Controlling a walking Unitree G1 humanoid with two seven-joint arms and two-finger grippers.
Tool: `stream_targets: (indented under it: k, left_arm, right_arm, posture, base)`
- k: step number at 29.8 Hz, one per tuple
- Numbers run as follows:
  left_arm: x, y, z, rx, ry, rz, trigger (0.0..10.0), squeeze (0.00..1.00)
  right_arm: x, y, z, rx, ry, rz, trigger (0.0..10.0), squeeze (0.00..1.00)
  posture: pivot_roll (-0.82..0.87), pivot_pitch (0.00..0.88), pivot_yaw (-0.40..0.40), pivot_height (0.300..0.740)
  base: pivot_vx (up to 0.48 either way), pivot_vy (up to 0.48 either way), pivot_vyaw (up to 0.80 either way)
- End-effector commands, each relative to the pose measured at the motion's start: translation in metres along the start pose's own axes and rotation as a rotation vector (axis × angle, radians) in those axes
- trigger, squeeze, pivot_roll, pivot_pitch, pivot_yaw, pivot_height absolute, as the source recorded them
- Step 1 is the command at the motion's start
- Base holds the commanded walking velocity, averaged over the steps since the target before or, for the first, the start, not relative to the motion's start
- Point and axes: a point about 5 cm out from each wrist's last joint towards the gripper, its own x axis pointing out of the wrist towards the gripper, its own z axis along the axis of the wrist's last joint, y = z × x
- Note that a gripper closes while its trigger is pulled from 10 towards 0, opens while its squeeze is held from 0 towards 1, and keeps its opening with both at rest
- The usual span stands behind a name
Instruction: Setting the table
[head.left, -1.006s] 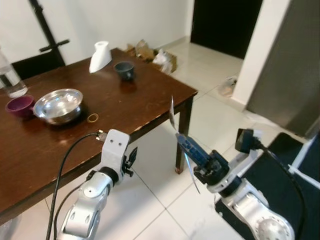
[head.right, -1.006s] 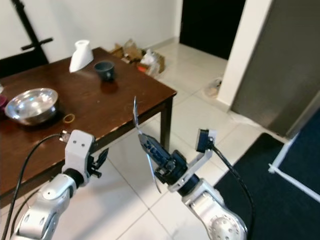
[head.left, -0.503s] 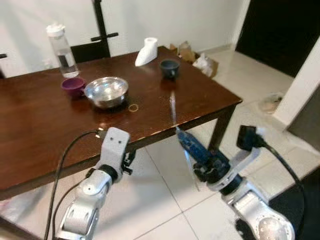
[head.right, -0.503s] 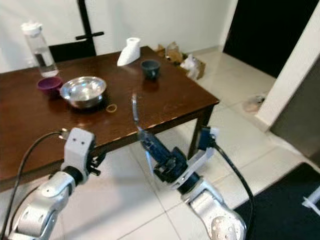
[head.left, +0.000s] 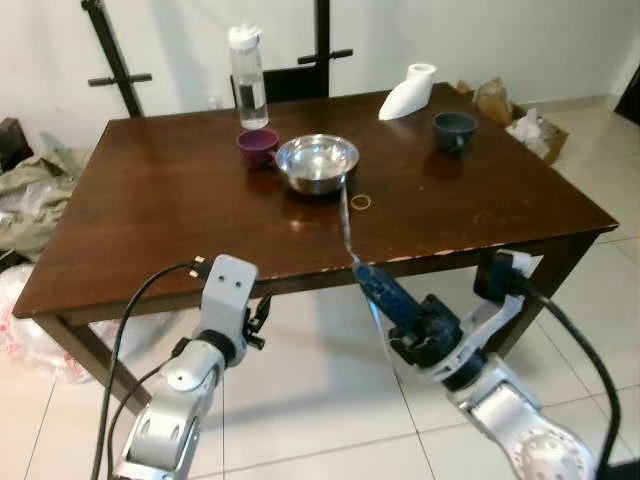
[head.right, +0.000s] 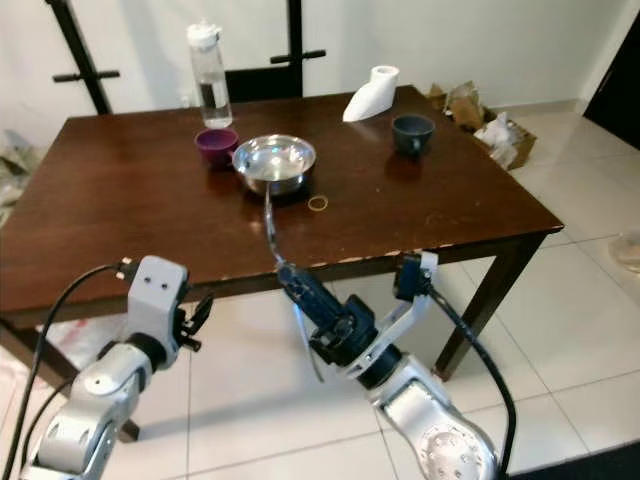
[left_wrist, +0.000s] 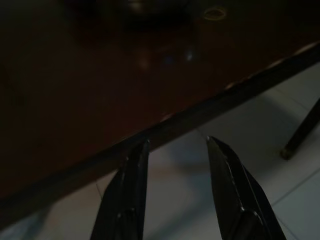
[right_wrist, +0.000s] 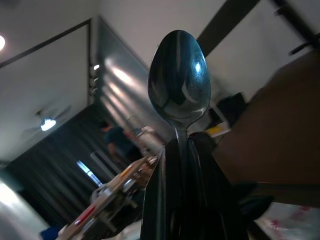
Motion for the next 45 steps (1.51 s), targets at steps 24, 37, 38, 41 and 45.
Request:
stream_targets:
  k: [24,37,38,41,45]
  left_arm:
    - [0.004,0.009,-0.007,0.024,0.034,0.074,10.0,0.00]
    - [0.005,0.010,-0.004,0.029,0.019,0.070,10.0,0.00]
    - [0.006,0.010,-0.004,0.030,0.017,0.069,10.0,0.00]
    - [0.006,0.010,-0.004,0.033,0.010,0.064,10.0,0.00]
    - [0.006,0.009,-0.003,0.039,0.003,0.059,10.0,0.00]
  right_arm:
    - [-0.001,-0.035,0.016,-0.184,-0.100,-0.335,10.0,0.00]
    - [-0.005,-0.053,0.039,-0.467,-0.169,-0.619,10.0,0.00]
    - [-0.006,-0.056,0.042,-0.503,-0.179,-0.658,10.0,0.00]
    - [-0.011,-0.061,0.050,-0.583,-0.200,-0.738,10.0,0.00]
    - [-0.016,-0.064,0.055,-0.617,-0.210,-0.776,10.0,0.00]
  posture:
    - [0.05,0.112,0.098,0.740]
    - [0.05,0.107,0.098,0.740]
    - [0.05,0.107,0.098,0.740]
    - [0.05,0.104,0.098,0.740]
    - [0.05,0.103,0.098,0.740]
  base:
    - [0.096,0.000,0.64]
    - [0.465,0.000,0.00]
    - [0.465,0.000,0.00]
    - [0.465,0.000,0.00]
    - [0.465,0.000,0.00]
